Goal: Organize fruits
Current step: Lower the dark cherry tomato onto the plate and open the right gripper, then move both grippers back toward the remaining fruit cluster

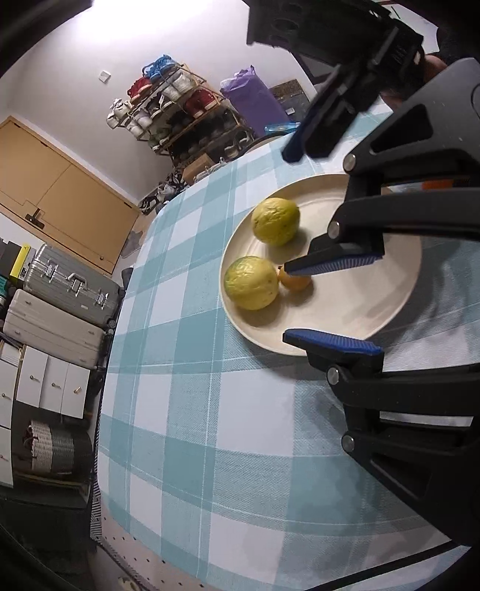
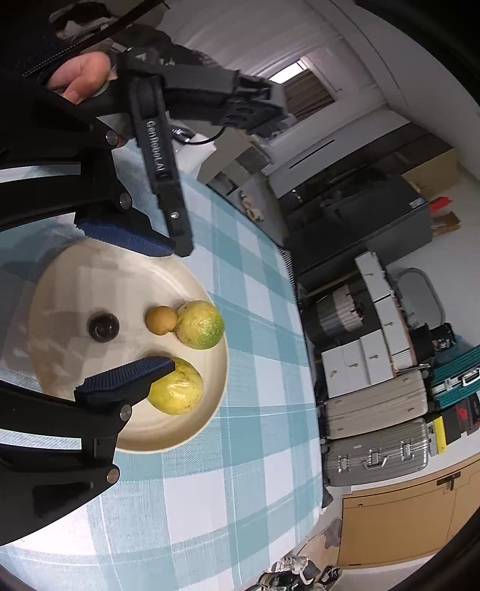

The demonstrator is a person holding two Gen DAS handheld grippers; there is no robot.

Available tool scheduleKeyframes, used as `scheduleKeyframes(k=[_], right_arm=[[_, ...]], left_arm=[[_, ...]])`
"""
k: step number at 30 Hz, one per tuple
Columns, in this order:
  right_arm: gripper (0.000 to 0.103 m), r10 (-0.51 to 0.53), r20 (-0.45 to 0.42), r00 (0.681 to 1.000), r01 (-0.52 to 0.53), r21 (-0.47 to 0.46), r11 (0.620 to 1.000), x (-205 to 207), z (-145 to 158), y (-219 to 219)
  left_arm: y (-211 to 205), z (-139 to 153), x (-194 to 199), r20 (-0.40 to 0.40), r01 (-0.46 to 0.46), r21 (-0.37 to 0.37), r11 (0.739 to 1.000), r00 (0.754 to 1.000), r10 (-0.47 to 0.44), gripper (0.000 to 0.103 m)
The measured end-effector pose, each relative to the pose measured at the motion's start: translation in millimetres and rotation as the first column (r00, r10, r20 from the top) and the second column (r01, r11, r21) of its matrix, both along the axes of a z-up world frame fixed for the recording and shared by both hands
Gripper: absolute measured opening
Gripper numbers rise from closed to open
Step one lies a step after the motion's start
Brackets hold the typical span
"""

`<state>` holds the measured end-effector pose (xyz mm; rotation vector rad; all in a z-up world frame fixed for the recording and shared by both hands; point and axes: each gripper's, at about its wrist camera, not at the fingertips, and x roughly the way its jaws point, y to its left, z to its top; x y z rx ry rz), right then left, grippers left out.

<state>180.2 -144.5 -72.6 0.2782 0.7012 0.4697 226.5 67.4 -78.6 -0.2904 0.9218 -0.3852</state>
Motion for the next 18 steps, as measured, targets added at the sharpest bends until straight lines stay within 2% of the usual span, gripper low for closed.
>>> scheduleKeyframes(k=[2, 4, 6, 9, 11, 12, 13, 15, 17, 18], right_arm=[[0.058, -0.004, 0.031, 1.0, 0.003, 0.01, 1.0, -7, 8, -5], [0.065, -0.007, 0.061, 0.998, 0.007, 0.012, 1.0, -16, 15, -8], [0.068, -0.006, 0.096, 0.995, 0.005, 0.019, 1.0, -25, 21, -12], [0.07, 0.001, 0.134, 0.991, -0.004, 0.022, 1.0, -38, 27, -16], [0.082, 0.0, 0.136, 0.991, -0.002, 0.01, 1.0, -44, 29, -17], [0.086, -0.005, 0.134, 0.991, 0.006, -0.006, 1.0, -49, 30, -17], [0.09, -0.011, 0.134, 0.991, 0.013, -0.02, 1.0, -52, 30, -18], [0.09, -0.014, 0.138, 0.99, 0.02, -0.043, 0.999, -59, 33, -20], [0.096, -0.017, 0.131, 0.991, 0.023, -0.045, 0.999, -62, 32, -23], [0.097, -0.026, 0.123, 0.992, 0.032, -0.046, 0.998, -64, 32, -24]], left_arm=[[-1, 4, -8, 0.015, 0.003, 0.0, 1.0, 1.0, -0.003, 0.035], [-2, 7, -17, 0.021, 0.004, -0.006, 1.0, 1.0, -0.004, 0.047], [-5, 9, -27, 0.026, 0.006, -0.017, 1.0, 1.0, -0.006, 0.05], [-10, 11, -42, 0.04, 0.009, 0.004, 1.0, 0.999, -0.009, 0.052], [-14, 15, -52, 0.06, 0.01, 0.024, 1.0, 0.998, -0.011, 0.064], [-16, 18, -58, 0.072, -0.003, 0.044, 0.999, 0.997, 0.0, 0.078], [-17, 21, -64, 0.088, -0.017, 0.055, 0.998, 0.996, 0.012, 0.085], [-18, 28, -76, 0.126, -0.026, 0.067, 0.997, 0.992, 0.017, 0.087], [-20, 32, -84, 0.136, -0.036, 0.082, 0.996, 0.99, 0.024, 0.09], [-21, 33, -87, 0.137, -0.042, 0.093, 0.995, 0.99, 0.029, 0.095]])
